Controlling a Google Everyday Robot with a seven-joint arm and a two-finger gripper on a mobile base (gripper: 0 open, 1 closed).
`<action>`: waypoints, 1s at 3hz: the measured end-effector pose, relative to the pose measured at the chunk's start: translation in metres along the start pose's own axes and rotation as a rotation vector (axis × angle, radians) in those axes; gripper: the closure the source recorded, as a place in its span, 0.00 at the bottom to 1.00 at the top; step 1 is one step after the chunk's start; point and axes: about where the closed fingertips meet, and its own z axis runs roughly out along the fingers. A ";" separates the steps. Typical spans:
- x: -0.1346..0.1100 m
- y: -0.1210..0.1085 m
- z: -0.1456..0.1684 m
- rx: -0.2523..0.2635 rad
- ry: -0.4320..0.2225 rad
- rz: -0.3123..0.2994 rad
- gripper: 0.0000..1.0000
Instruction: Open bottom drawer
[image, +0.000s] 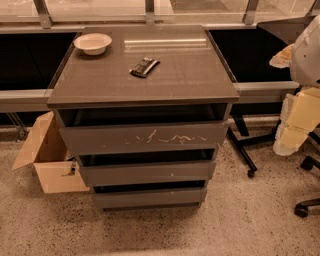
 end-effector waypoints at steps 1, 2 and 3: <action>0.000 0.000 0.000 0.000 0.000 0.000 0.00; -0.003 0.006 0.030 -0.036 -0.083 -0.042 0.00; -0.011 0.024 0.096 -0.122 -0.235 -0.126 0.00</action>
Offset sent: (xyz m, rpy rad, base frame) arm 0.0075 0.0122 -0.0491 0.1260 0.0160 0.1180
